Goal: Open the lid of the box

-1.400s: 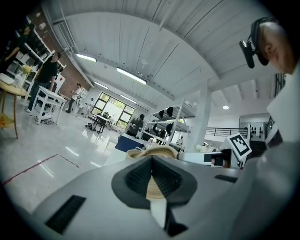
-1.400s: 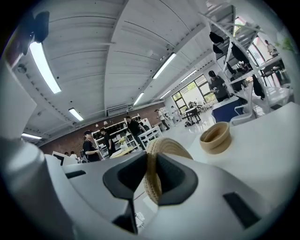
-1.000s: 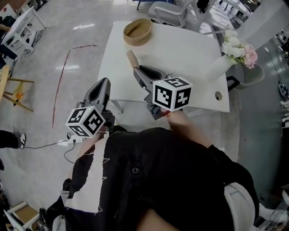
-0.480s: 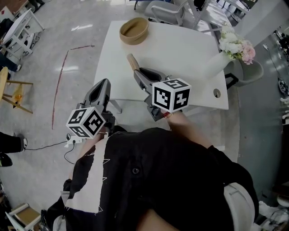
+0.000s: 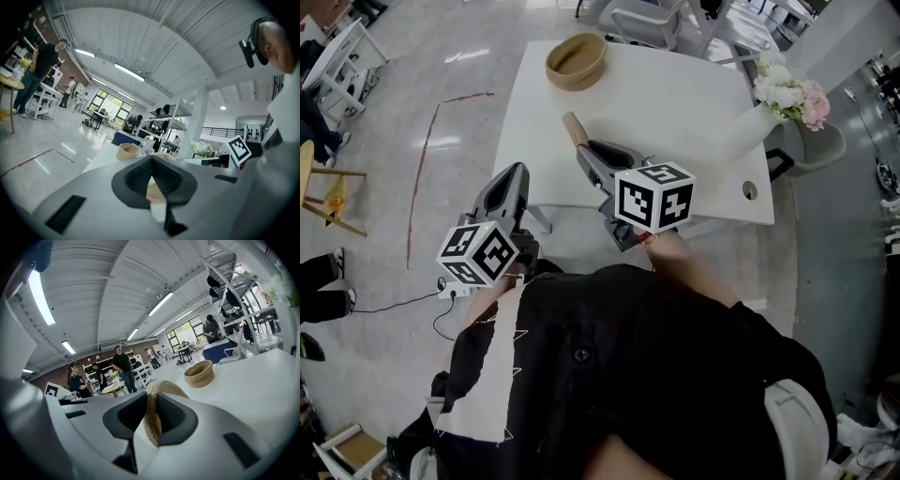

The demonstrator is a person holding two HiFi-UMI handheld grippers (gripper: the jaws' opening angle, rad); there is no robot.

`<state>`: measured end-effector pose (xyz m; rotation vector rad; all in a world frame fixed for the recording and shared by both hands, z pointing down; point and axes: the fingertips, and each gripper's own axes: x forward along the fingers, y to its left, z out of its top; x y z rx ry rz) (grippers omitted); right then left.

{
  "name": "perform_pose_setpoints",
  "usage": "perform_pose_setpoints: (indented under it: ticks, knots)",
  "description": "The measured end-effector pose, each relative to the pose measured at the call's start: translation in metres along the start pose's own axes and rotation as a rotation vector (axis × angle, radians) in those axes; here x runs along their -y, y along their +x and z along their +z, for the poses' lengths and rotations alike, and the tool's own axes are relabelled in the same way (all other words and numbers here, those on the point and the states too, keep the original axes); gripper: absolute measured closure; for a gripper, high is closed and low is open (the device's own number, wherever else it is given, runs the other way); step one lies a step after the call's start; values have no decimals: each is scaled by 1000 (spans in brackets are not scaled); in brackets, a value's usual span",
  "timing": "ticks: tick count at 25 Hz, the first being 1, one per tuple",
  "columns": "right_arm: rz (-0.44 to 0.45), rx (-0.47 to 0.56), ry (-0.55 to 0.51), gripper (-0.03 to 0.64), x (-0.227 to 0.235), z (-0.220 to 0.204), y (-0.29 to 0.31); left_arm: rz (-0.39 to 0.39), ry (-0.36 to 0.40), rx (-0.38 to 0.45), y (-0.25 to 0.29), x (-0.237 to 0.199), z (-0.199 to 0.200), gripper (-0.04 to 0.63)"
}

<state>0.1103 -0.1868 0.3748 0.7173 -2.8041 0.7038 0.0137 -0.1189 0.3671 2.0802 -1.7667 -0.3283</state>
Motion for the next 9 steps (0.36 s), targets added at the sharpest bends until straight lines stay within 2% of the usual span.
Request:
perform_pose_setpoints:
  ticks: [9]
  knots:
    - [-14, 5, -6, 541, -1, -1, -1, -5, -3, -2, -2, -1, -1, 584]
